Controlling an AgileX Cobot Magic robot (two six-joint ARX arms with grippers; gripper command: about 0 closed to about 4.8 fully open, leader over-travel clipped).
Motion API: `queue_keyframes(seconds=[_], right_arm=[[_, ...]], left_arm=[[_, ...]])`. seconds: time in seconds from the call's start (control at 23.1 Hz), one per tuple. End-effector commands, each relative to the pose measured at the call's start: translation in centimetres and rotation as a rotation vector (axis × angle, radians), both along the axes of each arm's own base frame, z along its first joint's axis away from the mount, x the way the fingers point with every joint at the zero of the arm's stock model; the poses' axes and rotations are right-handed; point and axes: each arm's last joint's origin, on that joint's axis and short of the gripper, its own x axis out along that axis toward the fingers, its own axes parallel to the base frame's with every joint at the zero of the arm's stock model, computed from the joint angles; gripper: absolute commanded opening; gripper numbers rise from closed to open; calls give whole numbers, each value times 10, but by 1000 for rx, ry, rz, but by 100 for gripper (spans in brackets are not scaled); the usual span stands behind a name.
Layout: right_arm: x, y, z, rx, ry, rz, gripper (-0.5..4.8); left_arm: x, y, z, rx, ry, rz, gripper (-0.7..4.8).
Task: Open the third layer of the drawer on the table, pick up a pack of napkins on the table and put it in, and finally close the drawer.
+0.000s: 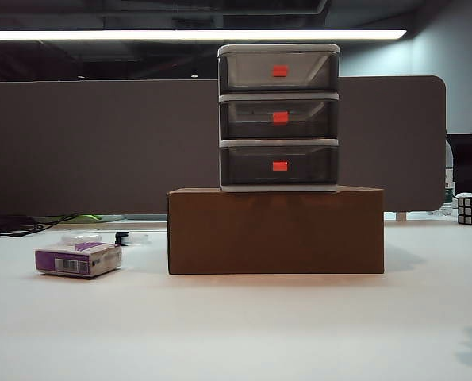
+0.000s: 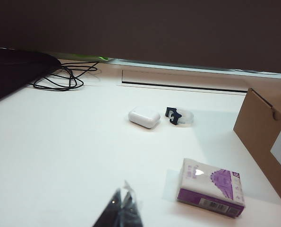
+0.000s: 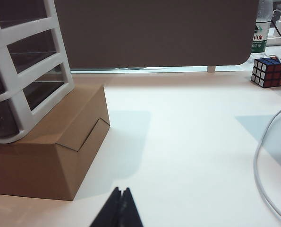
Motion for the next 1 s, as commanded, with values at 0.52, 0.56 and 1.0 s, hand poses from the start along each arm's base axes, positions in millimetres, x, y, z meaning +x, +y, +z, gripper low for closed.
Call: queue_keyframes(seconds=[0.52, 0.56, 1.0], right_arm=[[-1, 6, -1, 119, 20, 198, -5], [-2, 9, -1, 131, 31, 332, -5], [-5, 14, -1, 173, 55, 505, -5]], left_arm=[[-2, -9, 5, -303, 28, -293, -6], [-4, -12, 6, -382, 60, -403, -6], [-7, -24, 13, -567, 109, -575, 27]])
